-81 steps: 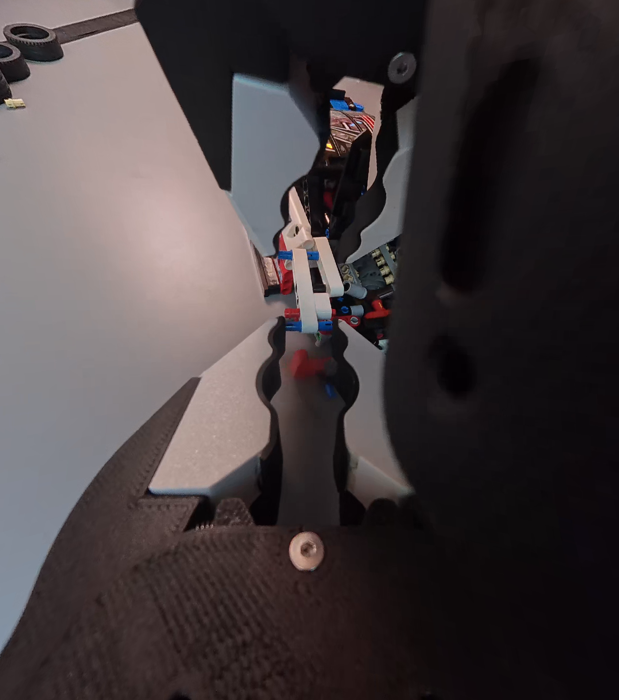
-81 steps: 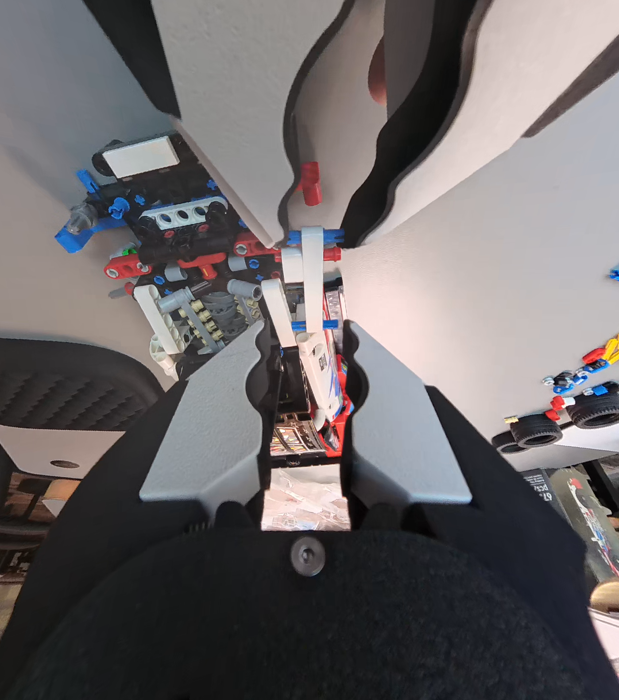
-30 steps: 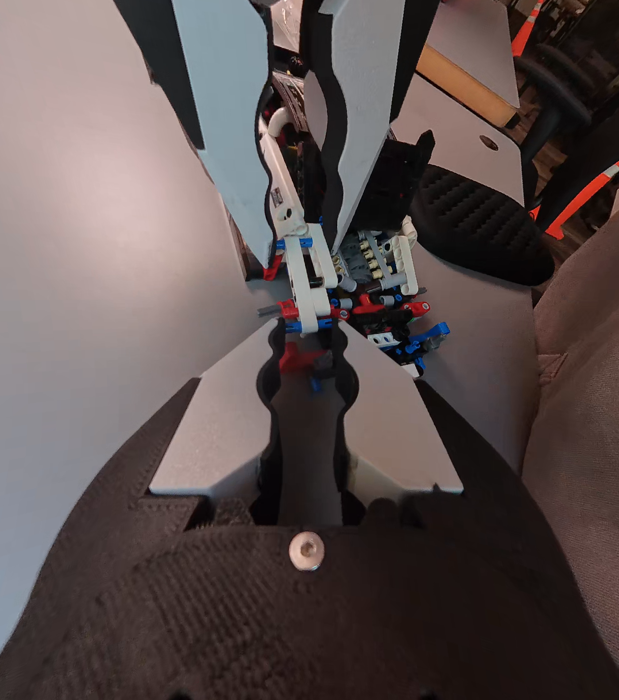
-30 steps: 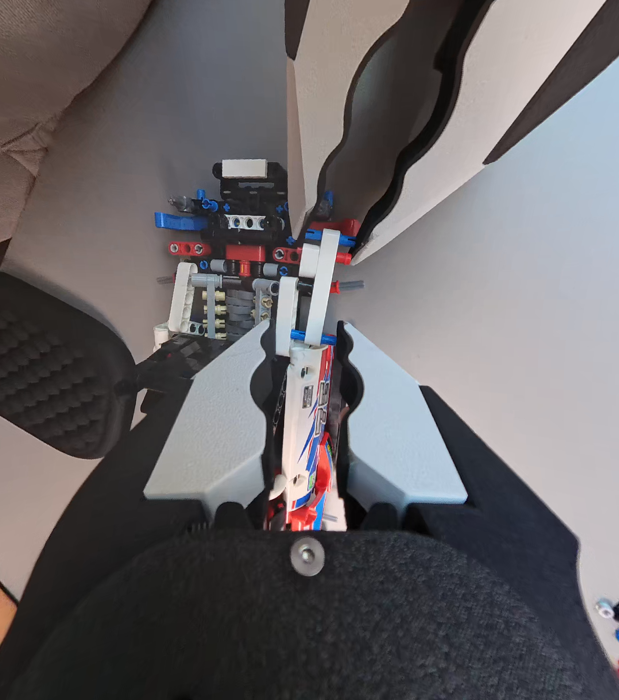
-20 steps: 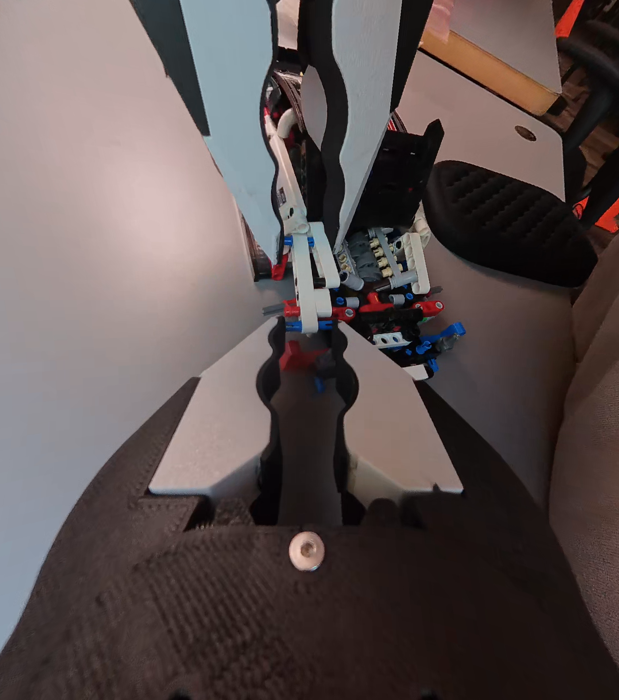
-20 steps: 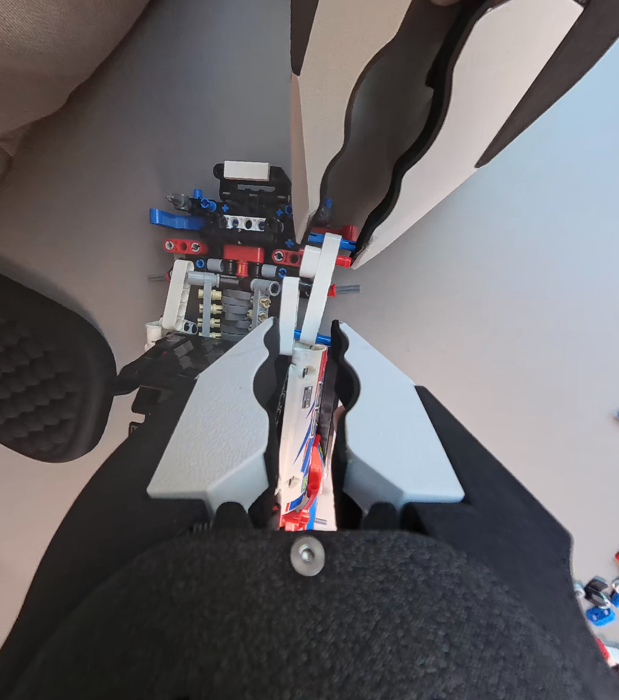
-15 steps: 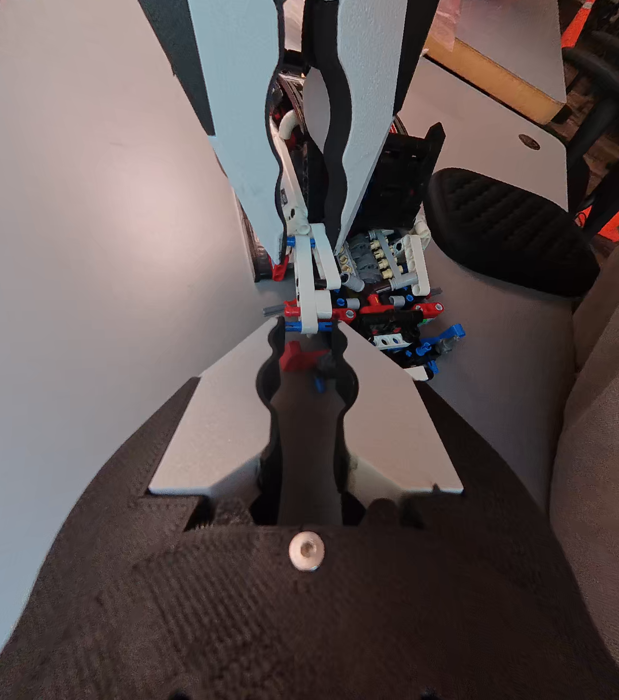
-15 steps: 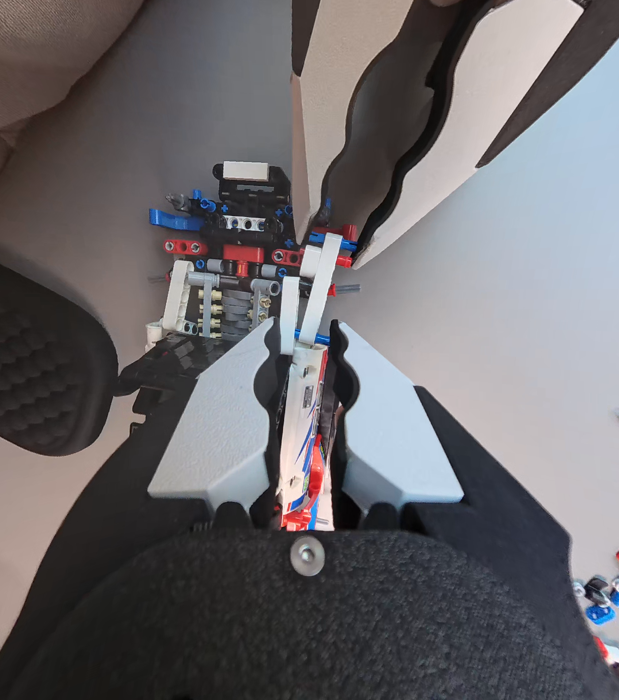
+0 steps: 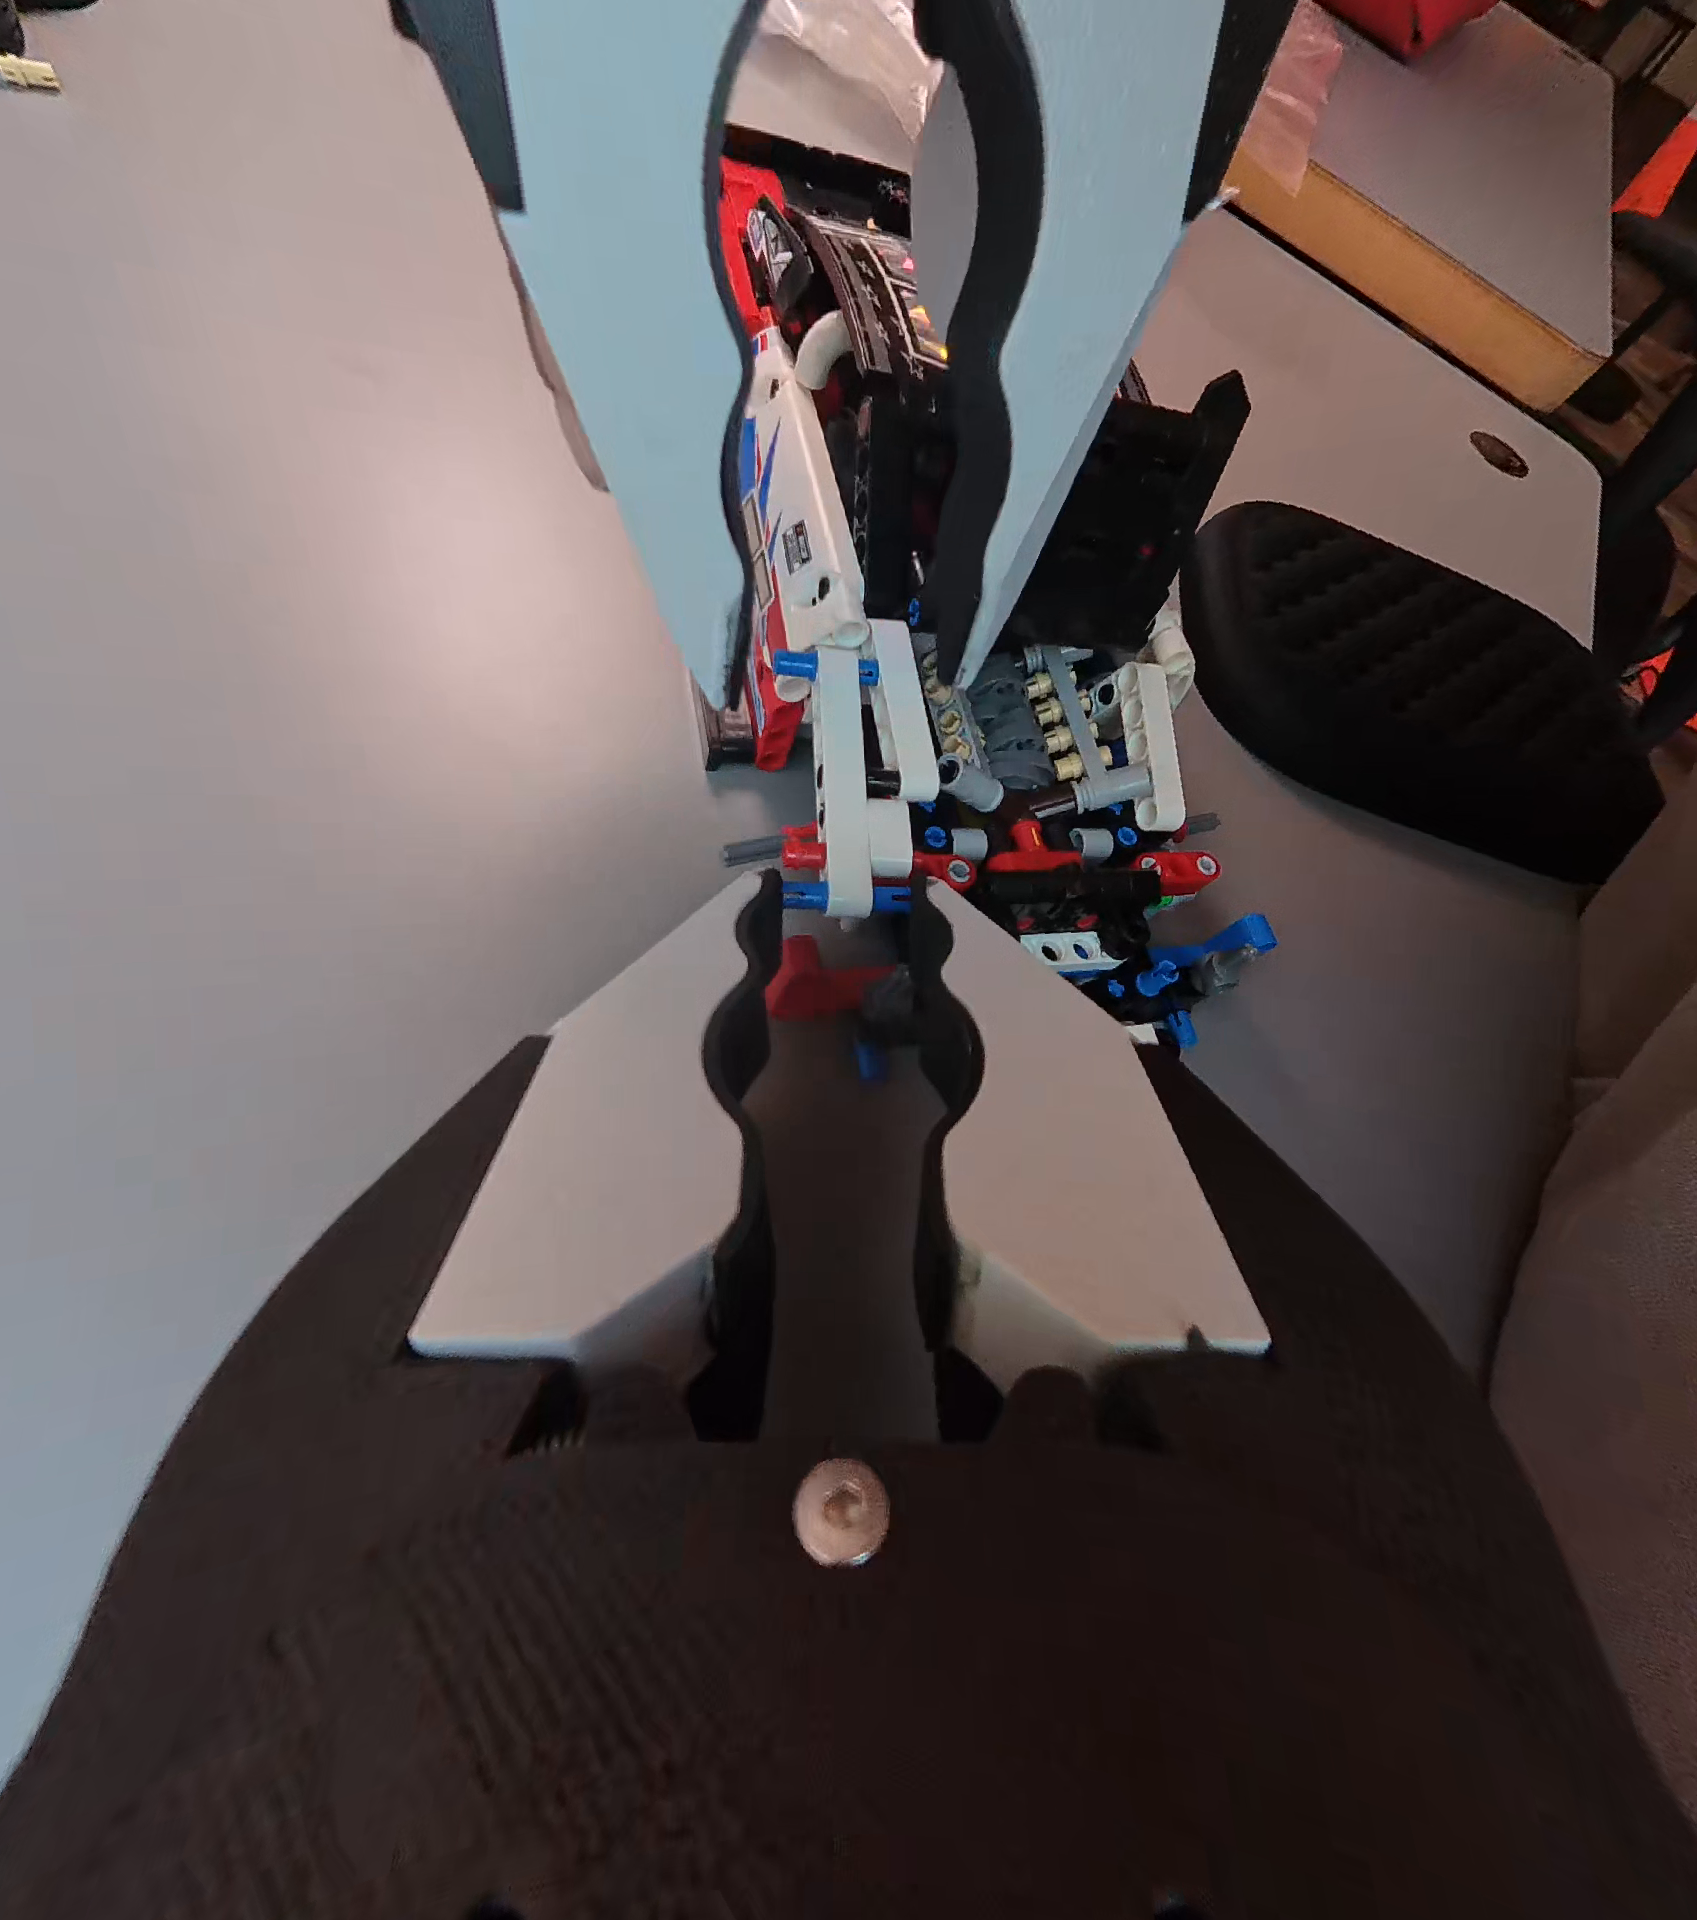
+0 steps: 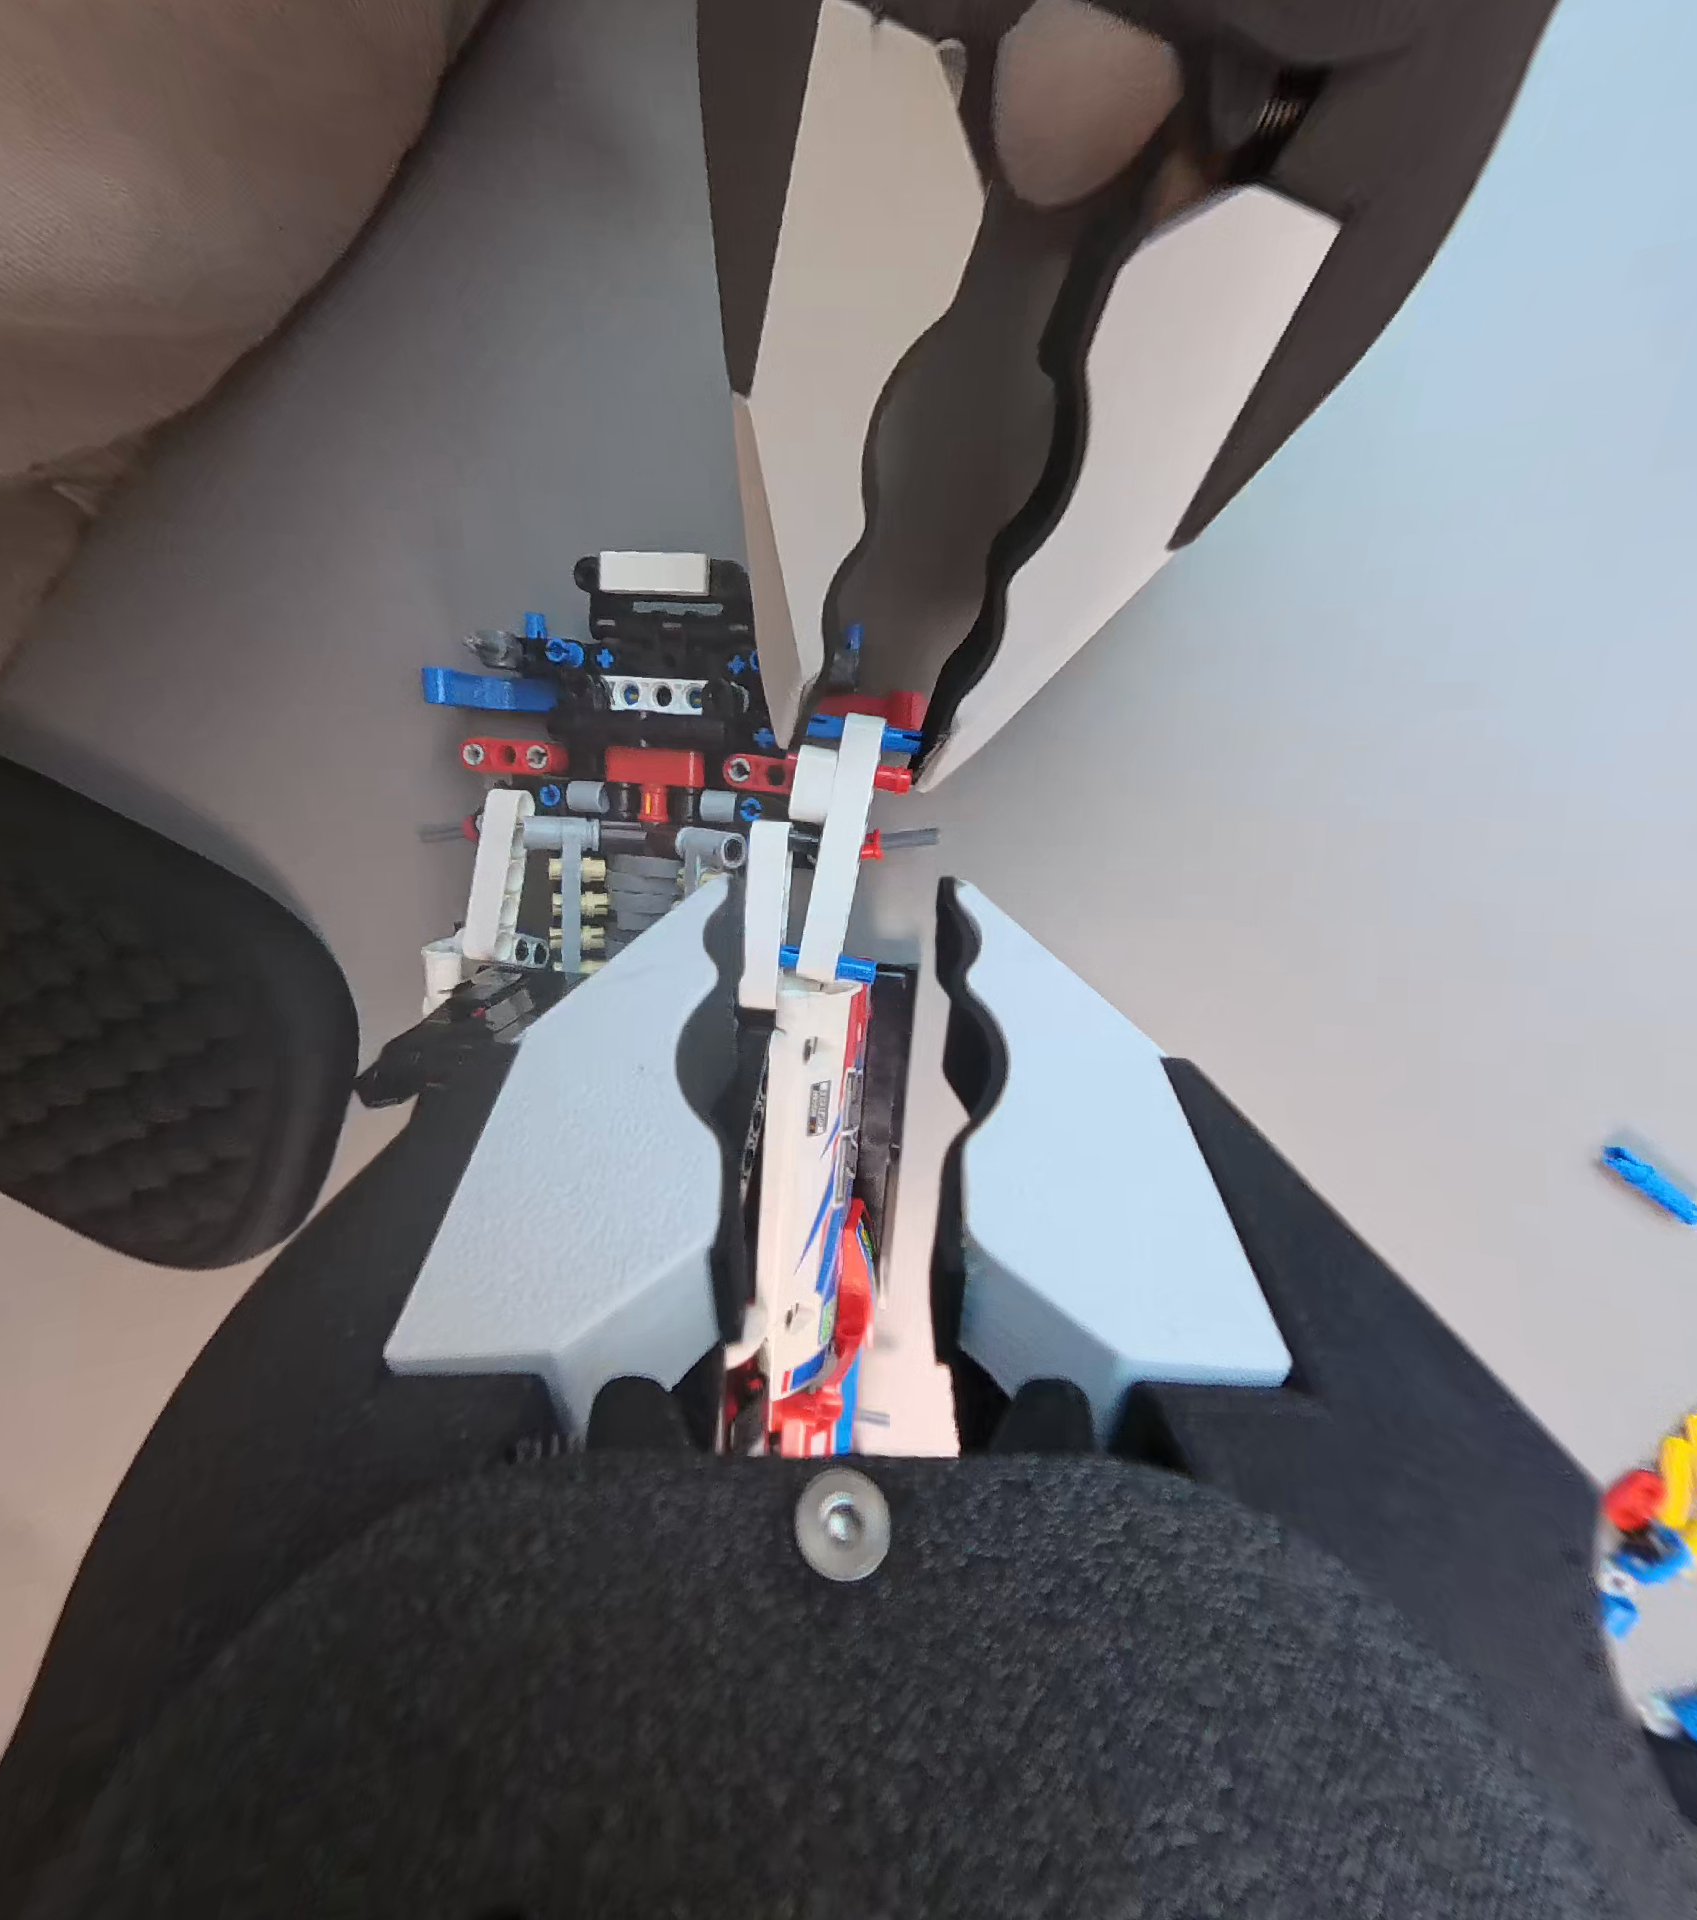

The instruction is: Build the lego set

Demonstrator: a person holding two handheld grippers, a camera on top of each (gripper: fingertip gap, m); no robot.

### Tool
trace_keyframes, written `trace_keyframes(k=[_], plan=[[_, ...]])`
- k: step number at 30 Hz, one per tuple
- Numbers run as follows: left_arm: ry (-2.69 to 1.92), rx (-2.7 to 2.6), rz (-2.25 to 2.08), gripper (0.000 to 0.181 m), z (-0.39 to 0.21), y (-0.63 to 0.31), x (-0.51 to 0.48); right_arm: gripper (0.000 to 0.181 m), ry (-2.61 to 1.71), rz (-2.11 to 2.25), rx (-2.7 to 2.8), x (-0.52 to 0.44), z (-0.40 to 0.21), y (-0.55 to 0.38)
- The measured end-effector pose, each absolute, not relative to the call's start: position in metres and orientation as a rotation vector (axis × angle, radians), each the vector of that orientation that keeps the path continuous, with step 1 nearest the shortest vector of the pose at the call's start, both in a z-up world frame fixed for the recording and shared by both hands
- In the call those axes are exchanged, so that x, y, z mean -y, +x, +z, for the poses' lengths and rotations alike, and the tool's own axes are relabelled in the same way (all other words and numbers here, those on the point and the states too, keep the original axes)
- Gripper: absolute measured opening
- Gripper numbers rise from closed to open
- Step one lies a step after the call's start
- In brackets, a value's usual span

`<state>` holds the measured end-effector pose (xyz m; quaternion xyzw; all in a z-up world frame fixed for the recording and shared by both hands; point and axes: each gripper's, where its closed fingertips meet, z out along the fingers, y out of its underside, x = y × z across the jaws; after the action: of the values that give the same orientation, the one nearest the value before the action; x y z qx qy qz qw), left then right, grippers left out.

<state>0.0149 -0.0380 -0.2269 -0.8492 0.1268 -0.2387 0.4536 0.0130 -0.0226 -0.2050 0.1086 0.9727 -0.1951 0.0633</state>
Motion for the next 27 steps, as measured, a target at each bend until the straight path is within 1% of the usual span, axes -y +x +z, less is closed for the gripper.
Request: trace_keyframes(k=[1, 5, 10, 21, 22, 27], plan=[[-2.098, -0.31, -0.586, 0.023, -0.227, 0.015, 0.038, 0.035, 0.315, -0.583, -2.957, 0.023, -0.203, 0.01], [-2.101, -0.289, -0.57, 0.023, -0.227, 0.015, 0.038, 0.034, 0.27, -0.542, -2.926, 0.033, -0.213, 0.021], [-2.108, -0.261, -0.568, 0.023, -0.228, 0.017, 0.038, 0.023, 0.273, -0.483, -2.919, 0.035, -0.224, 0.023], [-2.114, -0.191, -0.578, 0.023, -0.229, 0.02, 0.036, 0.021, 0.189, -0.492, -2.951, 0.032, -0.226, 0.023], [-2.108, -0.197, -0.581, 0.022, -0.228, 0.022, 0.036, 0.016, 0.169, -0.491, -2.965, 0.031, -0.226, 0.021], [-2.104, -0.182, -0.561, 0.022, -0.227, 0.017, 0.033, 0.016, 0.178, -0.528, -2.975, 0.03, -0.225, 0.017]])
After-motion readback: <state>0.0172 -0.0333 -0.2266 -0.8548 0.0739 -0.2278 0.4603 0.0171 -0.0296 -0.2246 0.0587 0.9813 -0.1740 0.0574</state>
